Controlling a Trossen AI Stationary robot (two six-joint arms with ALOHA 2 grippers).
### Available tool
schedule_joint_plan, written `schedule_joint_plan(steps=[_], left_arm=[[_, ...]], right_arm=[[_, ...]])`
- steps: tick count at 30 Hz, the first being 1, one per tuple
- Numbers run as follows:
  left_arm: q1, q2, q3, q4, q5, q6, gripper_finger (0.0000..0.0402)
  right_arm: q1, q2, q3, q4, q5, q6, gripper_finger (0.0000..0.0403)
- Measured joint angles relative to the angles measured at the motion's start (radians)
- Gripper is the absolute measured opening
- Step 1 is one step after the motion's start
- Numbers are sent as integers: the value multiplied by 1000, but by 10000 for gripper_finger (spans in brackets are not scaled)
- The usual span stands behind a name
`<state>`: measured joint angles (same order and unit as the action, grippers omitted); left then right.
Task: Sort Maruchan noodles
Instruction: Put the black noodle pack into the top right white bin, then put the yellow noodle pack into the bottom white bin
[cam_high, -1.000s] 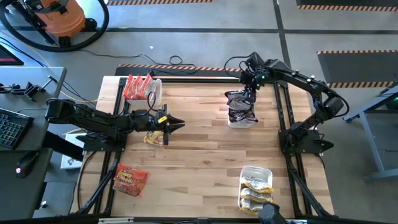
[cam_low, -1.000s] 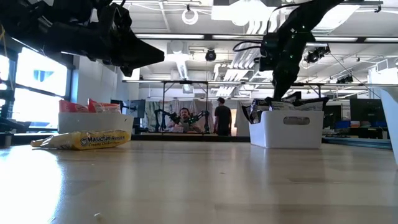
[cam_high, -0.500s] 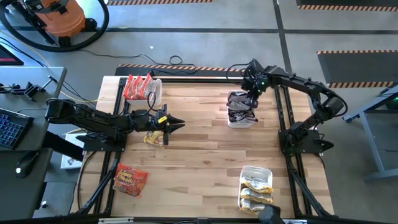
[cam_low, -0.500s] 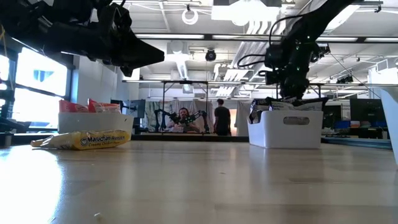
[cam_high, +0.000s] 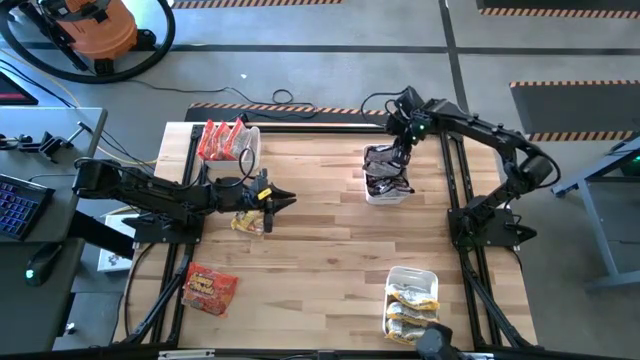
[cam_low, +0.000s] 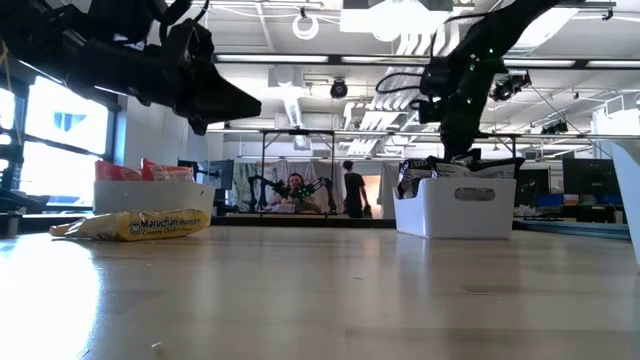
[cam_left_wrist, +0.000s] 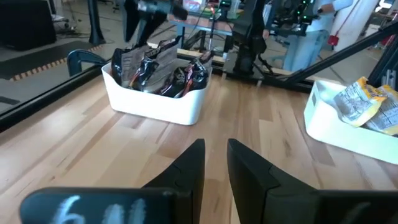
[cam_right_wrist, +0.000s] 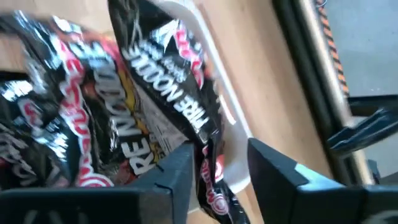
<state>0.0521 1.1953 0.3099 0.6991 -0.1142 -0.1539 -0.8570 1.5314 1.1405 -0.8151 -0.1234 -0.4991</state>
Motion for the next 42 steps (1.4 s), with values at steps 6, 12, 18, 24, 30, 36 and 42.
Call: schedule_joint_plan(steps=[6,12,18,24,30,36,42], left_arm=[[0,0,24,-52,4,24,60],[-21,0,150,-425,-19,5,41],[-61,-1,306,-1021,-250,-211,9],[-94,-1,323,-1394,-328,-489,1],[-115,4,237,-1388,-274,-596,0],[-142,50,131,-984,-233,-421,0],[-234,101,141,-747,-147,-113,0]], right_arm=[[0,-44,88,-83,-74,28,130],[14,-195,-72,135,-288,67,26],[138,-393,-339,425,-246,244,22],[332,-565,-578,697,-114,411,2],[490,-642,-676,818,3,503,3],[581,-643,-682,853,67,503,1],[621,-643,-682,880,71,532,0]])
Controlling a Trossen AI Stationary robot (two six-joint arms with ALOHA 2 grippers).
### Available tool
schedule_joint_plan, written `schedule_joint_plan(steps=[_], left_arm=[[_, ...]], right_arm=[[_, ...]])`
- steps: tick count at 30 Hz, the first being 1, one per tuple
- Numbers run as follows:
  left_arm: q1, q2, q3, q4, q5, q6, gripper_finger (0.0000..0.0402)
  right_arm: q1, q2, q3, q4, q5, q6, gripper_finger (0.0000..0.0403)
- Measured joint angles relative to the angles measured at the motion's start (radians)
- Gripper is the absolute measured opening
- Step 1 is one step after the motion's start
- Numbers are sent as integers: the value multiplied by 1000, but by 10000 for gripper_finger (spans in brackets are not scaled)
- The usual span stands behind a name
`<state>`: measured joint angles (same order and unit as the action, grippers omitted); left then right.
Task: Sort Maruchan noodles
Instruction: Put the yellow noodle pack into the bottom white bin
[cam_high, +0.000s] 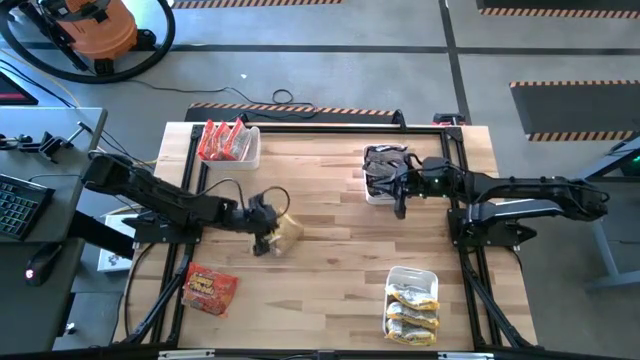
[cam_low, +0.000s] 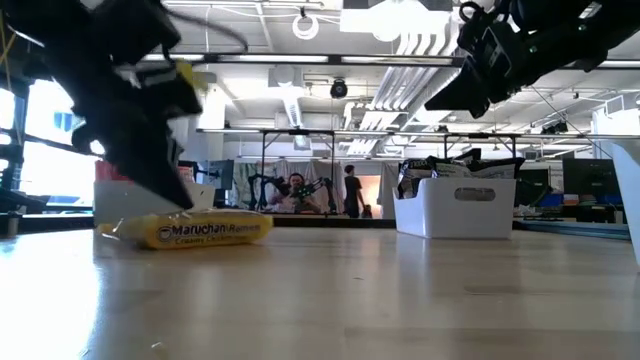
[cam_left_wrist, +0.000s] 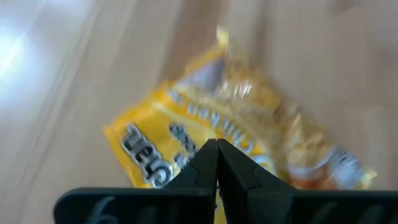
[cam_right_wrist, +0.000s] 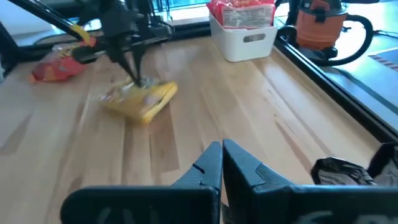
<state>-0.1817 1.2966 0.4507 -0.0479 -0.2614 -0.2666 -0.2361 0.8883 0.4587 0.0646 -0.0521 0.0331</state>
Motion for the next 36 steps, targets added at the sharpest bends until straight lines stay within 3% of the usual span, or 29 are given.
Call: schedule_joint_plan(steps=[3,8,12,17,22,26,29,36], left_arm=[[-46,-3,38,-10,-2,-2,1],[-75,-27,66,-201,40,-239,16],[-88,-26,62,-323,166,-388,50],[-109,-27,62,-355,187,-429,103],[-109,-27,63,-385,138,-443,149],[-108,-27,63,-383,36,-439,172],[-108,-27,63,-383,-42,-429,181],[-105,-27,55,-362,-66,-285,184]], right_arm=[[12,0,0,4,0,17,0],[27,0,0,10,1,19,0],[29,0,0,15,1,16,0],[29,0,0,15,1,19,0],[30,1,0,14,1,22,0],[30,3,0,7,1,21,0],[30,3,0,7,1,21,0],[30,3,0,7,-2,20,0]])
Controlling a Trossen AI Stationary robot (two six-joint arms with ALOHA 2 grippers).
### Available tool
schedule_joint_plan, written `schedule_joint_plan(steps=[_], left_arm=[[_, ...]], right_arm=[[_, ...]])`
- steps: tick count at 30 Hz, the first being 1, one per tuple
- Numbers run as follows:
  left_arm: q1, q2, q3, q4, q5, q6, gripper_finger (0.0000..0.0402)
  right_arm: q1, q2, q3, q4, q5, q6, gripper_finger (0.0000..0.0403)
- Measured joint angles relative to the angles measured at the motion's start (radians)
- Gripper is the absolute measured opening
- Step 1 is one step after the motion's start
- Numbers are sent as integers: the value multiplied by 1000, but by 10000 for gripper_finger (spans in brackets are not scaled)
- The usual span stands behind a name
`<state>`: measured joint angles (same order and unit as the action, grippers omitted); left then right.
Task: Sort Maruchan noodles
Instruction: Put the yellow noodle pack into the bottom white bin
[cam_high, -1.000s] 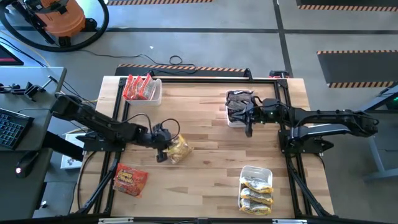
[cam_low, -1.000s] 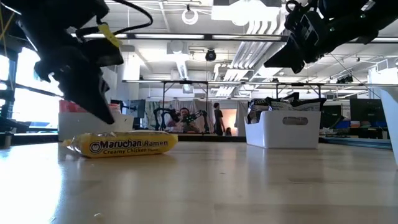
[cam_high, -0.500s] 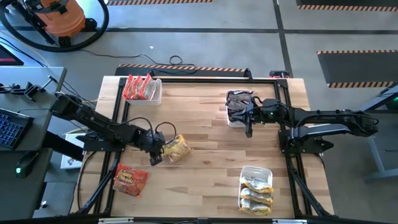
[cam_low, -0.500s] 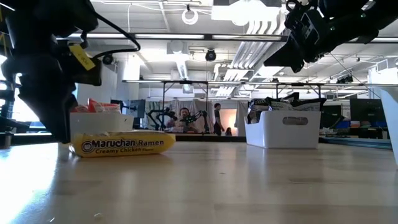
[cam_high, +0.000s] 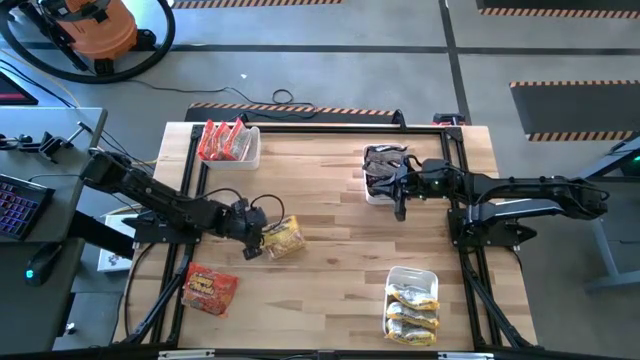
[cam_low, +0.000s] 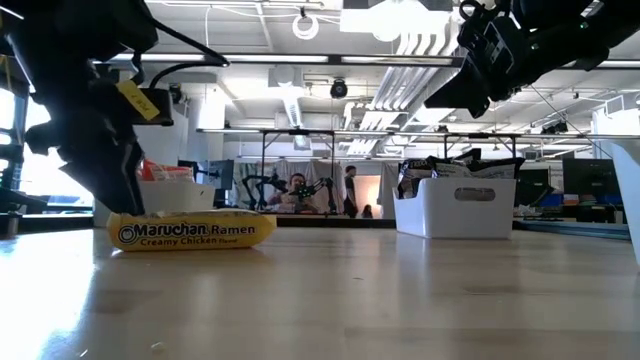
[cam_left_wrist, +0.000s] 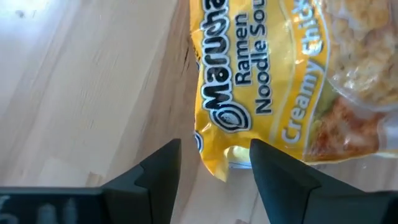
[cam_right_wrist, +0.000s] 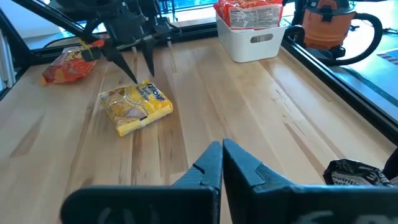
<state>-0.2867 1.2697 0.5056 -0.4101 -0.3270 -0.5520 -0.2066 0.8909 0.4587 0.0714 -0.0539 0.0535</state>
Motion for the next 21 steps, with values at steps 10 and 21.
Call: schedule_joint_plan(steps=[10,21], left_arm=[[87,22,-100,206,105,134,182],[98,140,-114,473,158,345,36]], right_arm=[[0,0,0,0,-2,16,0],[0,0,0,21,-56,68,0]])
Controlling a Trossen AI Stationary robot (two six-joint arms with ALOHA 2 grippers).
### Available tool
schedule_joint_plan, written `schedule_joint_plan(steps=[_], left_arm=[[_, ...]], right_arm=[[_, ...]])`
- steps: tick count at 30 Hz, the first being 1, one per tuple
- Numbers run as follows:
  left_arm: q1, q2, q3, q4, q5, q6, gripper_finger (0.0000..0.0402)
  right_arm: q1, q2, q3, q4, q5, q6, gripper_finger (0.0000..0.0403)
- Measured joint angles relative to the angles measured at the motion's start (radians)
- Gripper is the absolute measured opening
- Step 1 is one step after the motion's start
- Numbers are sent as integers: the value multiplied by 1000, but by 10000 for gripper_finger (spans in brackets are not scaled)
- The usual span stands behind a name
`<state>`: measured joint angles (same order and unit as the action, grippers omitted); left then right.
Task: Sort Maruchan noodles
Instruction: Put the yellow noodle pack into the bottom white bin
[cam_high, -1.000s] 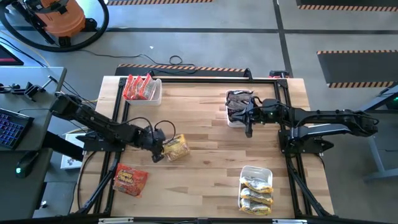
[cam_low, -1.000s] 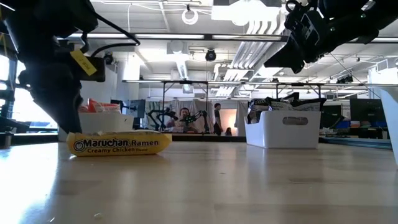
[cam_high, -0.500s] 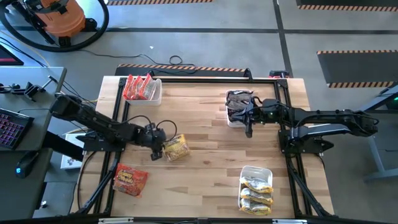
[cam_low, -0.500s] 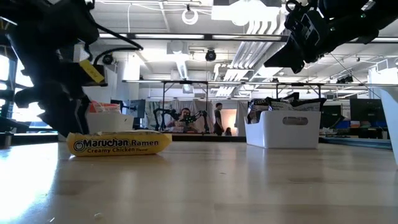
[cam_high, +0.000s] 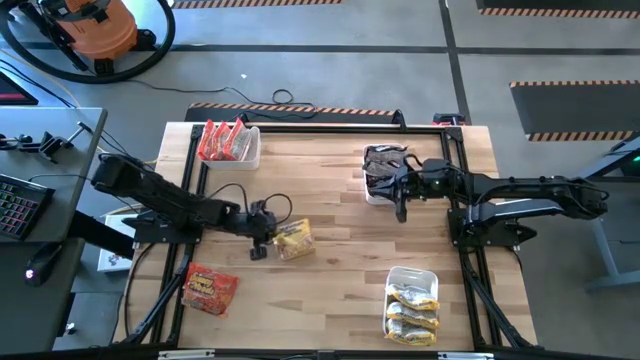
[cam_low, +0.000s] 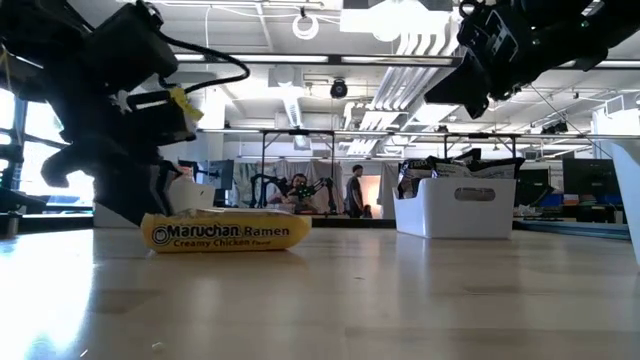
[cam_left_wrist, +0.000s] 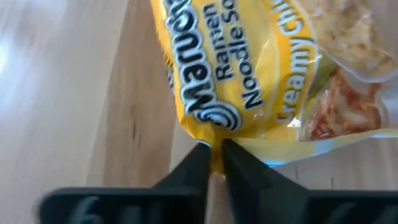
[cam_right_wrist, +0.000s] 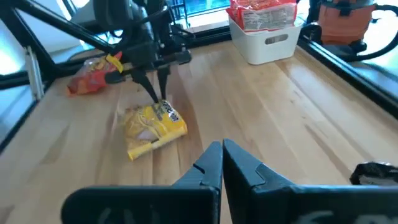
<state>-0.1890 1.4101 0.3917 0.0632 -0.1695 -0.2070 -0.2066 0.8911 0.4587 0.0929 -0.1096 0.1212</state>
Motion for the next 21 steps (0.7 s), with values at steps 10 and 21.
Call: schedule_joint_plan(steps=[10,21], left_arm=[[13,-9,53,304,-42,238,2],[13,-6,158,308,-42,385,0]], right_arm=[[20,135,0,129,-157,200,103],[86,552,159,360,-326,313,251]])
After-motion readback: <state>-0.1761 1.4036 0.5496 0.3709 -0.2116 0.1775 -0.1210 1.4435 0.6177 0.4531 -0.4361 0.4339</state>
